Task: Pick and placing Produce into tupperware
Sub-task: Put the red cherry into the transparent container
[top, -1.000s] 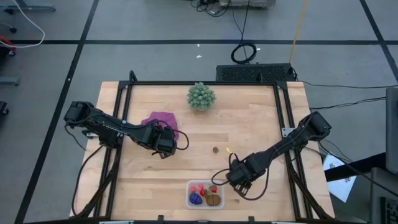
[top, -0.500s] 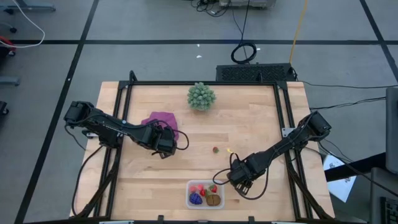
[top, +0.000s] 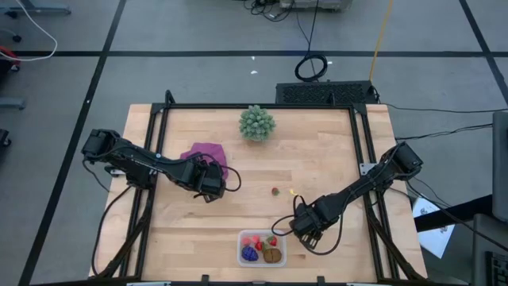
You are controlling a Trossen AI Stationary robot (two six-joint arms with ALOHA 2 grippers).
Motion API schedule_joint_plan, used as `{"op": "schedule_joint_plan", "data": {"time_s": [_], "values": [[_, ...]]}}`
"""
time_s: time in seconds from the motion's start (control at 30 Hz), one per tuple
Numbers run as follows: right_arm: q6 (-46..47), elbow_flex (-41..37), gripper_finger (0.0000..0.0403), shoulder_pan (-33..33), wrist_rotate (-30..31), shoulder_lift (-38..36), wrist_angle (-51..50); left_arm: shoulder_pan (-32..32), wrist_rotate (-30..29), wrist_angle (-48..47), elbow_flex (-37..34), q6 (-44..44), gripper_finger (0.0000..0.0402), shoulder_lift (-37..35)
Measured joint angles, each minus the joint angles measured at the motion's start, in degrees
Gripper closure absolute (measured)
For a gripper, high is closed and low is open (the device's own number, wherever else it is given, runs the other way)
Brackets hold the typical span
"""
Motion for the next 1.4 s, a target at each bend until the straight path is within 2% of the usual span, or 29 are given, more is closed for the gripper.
{"op": "schedule_joint_plan", "data": {"time_s": [0.4,0.8,1.27,1.4], "values": [[-0.35,0.00,0.0252,0.00,-0.07,0.00,-0.16,0.00,0.02,0.00,0.00,0.00,0.0172,0.00],[-0.46,0.00,0.0189,-0.04,-0.04,0.00,-0.68,-0.01,0.07,0.00,0.00,0.02,0.0172,-0.01],[-1.20,-2.09,0.0190,-0.05,0.02,0.00,0.94,-0.02,0.09,0.00,0.00,0.04,0.0172,0.00],[-0.23,-4.90,0.0190,-0.07,-2.88,0.02,3.04,0.00,0.09,-0.02,0.00,0.04,0.0172,0.00]]}}
